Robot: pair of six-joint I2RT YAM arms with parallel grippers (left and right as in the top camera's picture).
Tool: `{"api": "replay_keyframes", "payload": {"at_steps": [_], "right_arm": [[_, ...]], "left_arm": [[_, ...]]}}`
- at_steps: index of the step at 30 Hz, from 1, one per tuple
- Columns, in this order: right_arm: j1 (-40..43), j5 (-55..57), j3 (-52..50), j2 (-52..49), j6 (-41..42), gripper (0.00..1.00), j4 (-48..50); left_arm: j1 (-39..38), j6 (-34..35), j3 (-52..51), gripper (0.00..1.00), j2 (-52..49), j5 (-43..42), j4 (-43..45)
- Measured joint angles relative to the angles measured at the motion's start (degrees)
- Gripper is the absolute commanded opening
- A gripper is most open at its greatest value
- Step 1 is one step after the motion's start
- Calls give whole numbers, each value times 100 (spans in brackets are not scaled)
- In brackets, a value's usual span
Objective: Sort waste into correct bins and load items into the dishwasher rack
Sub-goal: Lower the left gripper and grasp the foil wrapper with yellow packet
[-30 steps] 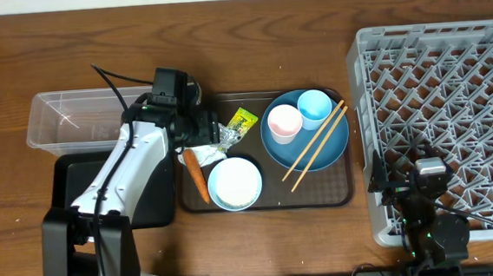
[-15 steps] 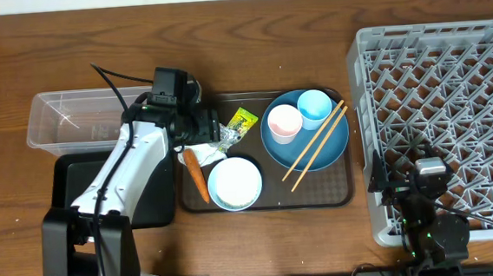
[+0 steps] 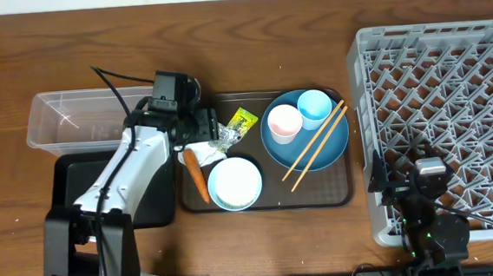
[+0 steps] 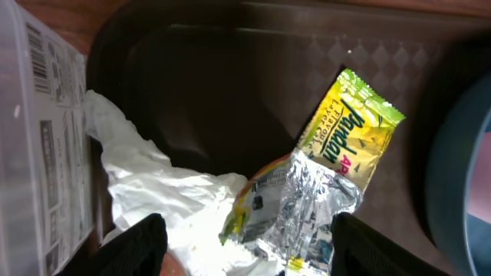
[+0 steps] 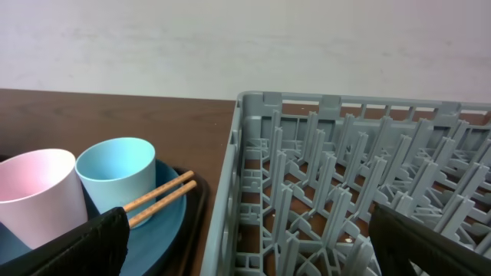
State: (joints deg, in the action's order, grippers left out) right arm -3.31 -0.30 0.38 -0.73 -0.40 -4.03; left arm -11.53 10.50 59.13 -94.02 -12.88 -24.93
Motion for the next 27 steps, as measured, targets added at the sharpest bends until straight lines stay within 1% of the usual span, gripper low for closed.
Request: {"api": "replay_keyframes", "payload": {"at_steps": [9, 13, 18, 22, 25, 27], "right_arm": [[0, 0, 0, 0, 0, 99, 0], [0, 0, 0, 0, 0, 99, 0], [0, 0, 0, 0, 0, 99, 0], [0, 0, 0, 0, 0, 99, 0], [0, 0, 0, 0, 0, 99, 0], [0, 0, 0, 0, 0, 99, 0]], "left_arm": [[0, -2, -293, 68, -35, 22, 739], [0, 2, -334, 64, -72, 22, 750], [-57, 0, -334, 64, -96, 42, 763], [-243, -2, -334, 64, -214, 57, 898], [-348, 4, -337, 59, -308, 87, 949], [-358, 7, -339, 53, -328, 142, 953]]}}
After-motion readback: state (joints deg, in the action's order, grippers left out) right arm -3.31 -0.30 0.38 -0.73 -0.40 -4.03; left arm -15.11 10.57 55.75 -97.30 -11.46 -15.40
